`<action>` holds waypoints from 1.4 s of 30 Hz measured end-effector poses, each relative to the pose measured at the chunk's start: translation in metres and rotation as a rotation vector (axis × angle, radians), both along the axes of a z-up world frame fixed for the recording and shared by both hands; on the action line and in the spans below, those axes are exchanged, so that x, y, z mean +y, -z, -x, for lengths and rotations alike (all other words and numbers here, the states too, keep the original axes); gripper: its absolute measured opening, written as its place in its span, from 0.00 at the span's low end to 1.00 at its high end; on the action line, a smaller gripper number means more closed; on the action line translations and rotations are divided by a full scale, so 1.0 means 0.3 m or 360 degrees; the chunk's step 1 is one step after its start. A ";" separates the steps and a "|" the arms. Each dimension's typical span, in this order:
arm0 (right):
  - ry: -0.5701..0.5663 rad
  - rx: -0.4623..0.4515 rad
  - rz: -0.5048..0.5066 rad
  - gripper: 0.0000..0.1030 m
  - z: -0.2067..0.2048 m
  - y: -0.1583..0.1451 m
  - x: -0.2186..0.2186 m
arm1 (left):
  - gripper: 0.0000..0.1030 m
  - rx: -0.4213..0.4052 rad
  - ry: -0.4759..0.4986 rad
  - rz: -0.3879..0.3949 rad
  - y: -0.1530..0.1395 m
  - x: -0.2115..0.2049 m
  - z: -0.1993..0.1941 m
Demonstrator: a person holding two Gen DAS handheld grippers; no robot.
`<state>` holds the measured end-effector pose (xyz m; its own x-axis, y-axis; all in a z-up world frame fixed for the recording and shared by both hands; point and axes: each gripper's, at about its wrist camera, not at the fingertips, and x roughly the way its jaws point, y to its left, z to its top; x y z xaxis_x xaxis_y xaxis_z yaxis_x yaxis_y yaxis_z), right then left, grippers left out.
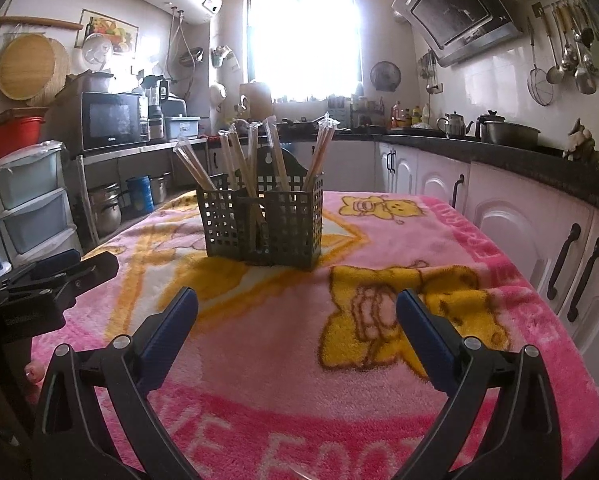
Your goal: Organize utensils
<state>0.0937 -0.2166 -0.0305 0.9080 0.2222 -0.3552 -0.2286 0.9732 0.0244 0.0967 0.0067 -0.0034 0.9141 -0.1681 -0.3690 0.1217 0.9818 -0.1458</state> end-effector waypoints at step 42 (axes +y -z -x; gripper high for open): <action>0.0002 0.0014 0.0031 0.94 -0.010 0.007 0.012 | 0.89 0.0006 -0.0011 -0.0027 0.001 -0.006 -0.003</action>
<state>0.0967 -0.2129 -0.0326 0.9051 0.2139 -0.3675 -0.2271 0.9739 0.0075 0.0976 0.0048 -0.0039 0.9137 -0.1553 -0.3755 0.1143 0.9850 -0.1294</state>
